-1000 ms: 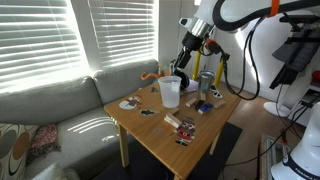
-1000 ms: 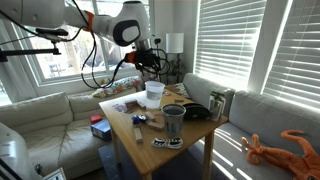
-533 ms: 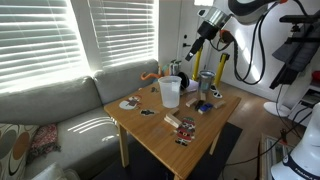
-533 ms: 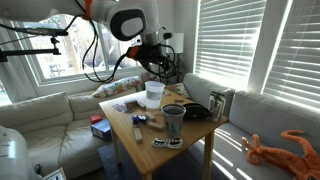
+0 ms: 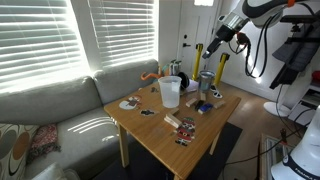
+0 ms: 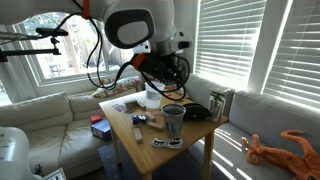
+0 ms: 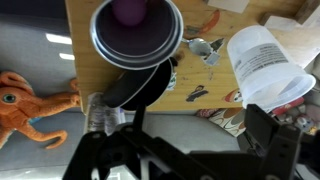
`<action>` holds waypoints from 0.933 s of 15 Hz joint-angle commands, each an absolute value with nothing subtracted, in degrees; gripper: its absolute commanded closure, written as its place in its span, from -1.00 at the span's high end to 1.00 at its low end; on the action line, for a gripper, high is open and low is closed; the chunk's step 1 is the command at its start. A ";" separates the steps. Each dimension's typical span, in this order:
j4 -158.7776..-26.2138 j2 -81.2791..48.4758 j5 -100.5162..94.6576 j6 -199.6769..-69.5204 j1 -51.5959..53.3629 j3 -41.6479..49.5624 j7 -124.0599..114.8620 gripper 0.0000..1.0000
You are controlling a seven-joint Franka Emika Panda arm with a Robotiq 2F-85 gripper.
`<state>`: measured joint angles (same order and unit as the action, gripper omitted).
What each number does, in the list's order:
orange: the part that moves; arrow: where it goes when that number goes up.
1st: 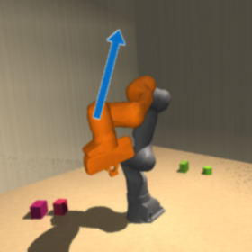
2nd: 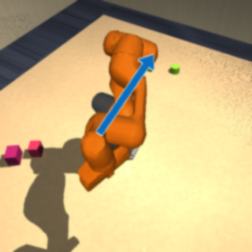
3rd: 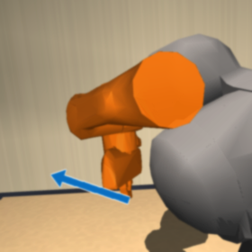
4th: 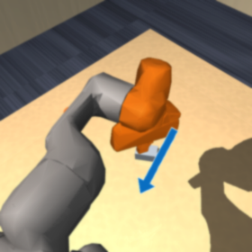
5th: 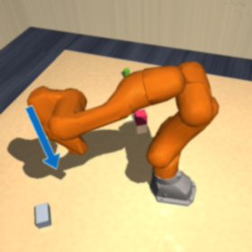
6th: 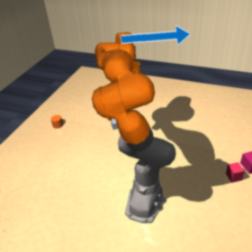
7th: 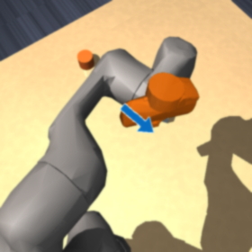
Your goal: Lift the opaque cup, pour its content into the silver cup and then put the silver cup in the opaque cup
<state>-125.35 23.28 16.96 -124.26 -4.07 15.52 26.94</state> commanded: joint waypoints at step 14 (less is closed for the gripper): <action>-131.79 21.92 15.53 -126.78 -7.16 21.48 28.85 1.00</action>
<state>-131.22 23.56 14.03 -123.69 -7.88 22.17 29.45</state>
